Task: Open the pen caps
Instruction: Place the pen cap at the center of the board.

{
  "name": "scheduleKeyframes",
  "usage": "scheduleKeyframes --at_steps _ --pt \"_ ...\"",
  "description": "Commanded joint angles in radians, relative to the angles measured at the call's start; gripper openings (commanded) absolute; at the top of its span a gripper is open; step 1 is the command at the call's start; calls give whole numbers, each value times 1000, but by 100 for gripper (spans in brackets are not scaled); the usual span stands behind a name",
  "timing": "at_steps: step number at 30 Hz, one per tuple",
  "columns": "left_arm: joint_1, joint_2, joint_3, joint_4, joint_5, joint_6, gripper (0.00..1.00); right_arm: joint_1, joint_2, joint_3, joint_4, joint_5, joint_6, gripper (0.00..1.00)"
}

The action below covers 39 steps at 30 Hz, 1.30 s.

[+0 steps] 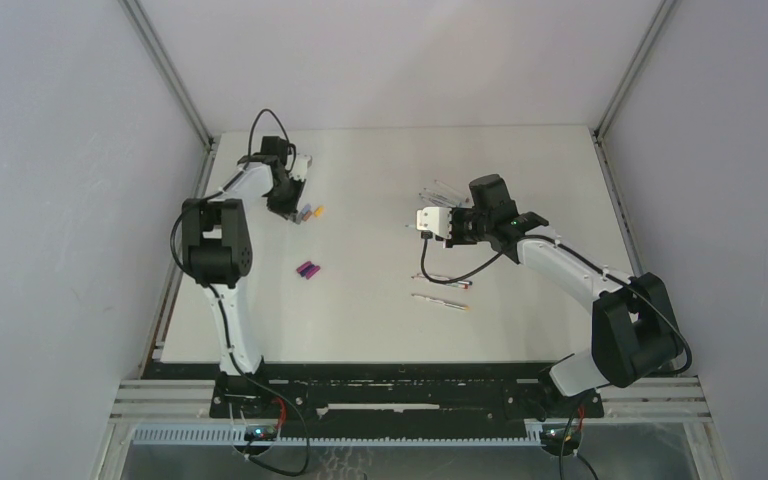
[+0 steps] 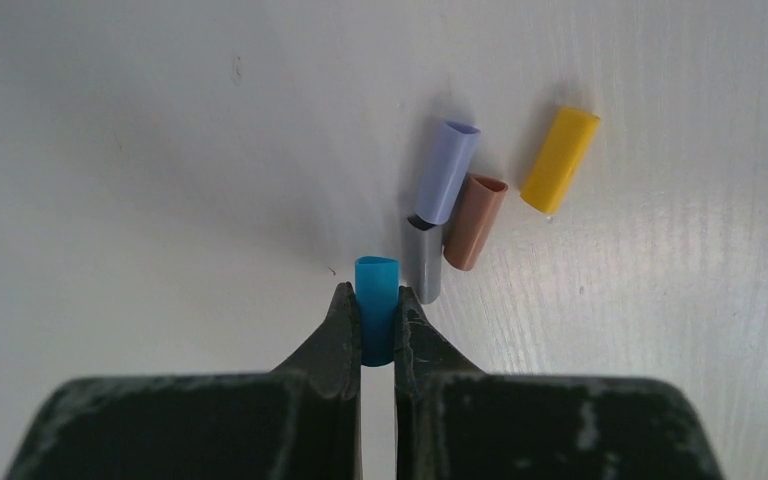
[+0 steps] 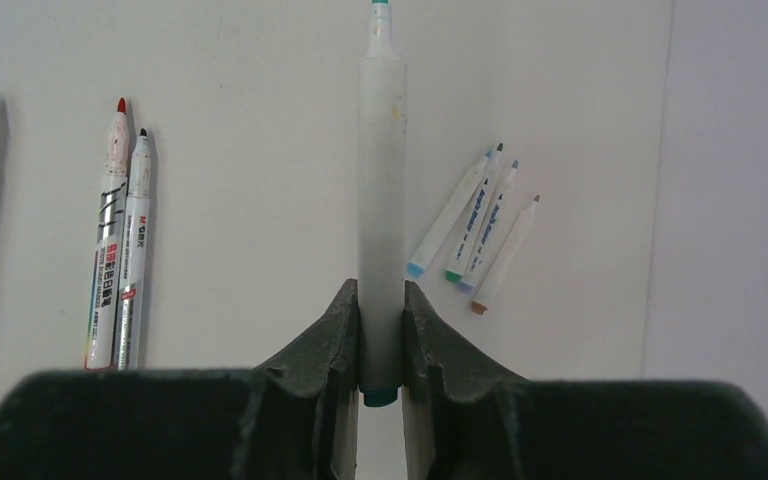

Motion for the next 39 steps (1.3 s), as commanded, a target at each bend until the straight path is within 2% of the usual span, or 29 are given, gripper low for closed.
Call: scheduleKeyframes --at_steps 1,39 --pt "6 15 73 -8 -18 -31 1 -3 -18 41 14 -26 21 0" --pt "6 14 82 -30 17 -22 22 -12 -26 41 12 -35 24 0"
